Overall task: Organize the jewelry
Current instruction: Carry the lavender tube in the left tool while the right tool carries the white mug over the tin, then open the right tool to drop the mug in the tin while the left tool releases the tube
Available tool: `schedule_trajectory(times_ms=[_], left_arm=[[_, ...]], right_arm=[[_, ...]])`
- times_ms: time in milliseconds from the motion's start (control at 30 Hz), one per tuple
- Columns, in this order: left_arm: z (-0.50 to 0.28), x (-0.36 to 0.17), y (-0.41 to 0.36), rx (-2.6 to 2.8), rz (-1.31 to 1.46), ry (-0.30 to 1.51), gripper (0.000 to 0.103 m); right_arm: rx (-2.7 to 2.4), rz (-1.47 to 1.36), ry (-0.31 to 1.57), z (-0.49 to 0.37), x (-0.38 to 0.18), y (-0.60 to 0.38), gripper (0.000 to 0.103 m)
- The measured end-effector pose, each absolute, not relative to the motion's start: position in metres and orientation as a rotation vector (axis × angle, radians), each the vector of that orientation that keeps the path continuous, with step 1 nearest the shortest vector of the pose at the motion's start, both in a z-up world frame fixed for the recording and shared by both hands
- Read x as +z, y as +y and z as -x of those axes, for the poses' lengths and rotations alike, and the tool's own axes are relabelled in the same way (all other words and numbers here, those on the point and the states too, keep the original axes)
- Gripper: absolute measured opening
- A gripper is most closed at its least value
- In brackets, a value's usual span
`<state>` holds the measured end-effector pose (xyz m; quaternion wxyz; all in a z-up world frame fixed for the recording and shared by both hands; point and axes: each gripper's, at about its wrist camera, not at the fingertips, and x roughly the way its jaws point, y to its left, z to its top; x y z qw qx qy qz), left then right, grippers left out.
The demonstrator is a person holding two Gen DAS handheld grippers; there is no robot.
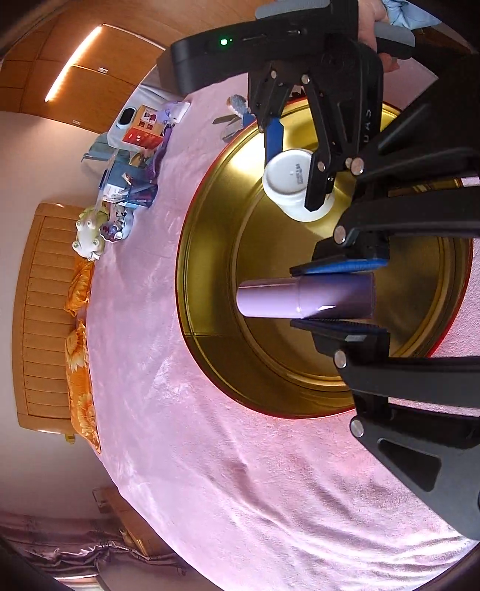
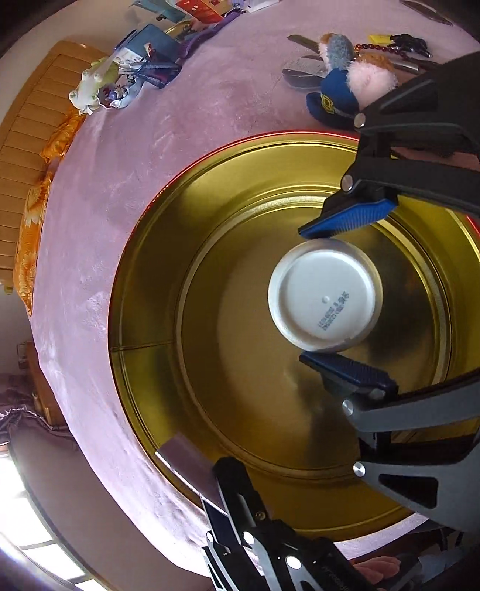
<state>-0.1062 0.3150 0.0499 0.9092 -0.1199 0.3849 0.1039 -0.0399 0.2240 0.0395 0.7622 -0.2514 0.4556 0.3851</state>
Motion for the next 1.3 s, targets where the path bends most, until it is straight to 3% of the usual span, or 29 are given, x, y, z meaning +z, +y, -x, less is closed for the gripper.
schedule_trajectory(times_ms=[500,633,800,967,1300], left_arm=[[0.108,0.056,0.313,0.214,0.236,0.806,0.022],[0.104,0.057,0.309,0.207,0.223,0.815,0.022],[0.094,0.057,0.302,0.197,0.189,0.847,0.022],[0.067,0.044,0.301,0.185,0.152,0.969,0.022],[0.034,-0.003,0.285,0.127,0.047,1.278,0.023]], right_arm=[[0.854,0.549,0.943,0.041,0.049,0.225,0.065],[0.870,0.525,0.885,0.047,0.063,0.216,0.091],[0.859,0.485,0.745,0.058,0.089,0.185,0.094],[0.807,0.390,0.624,0.079,0.112,0.133,0.096],[0.845,0.191,0.621,0.099,0.126,0.086,0.097]])
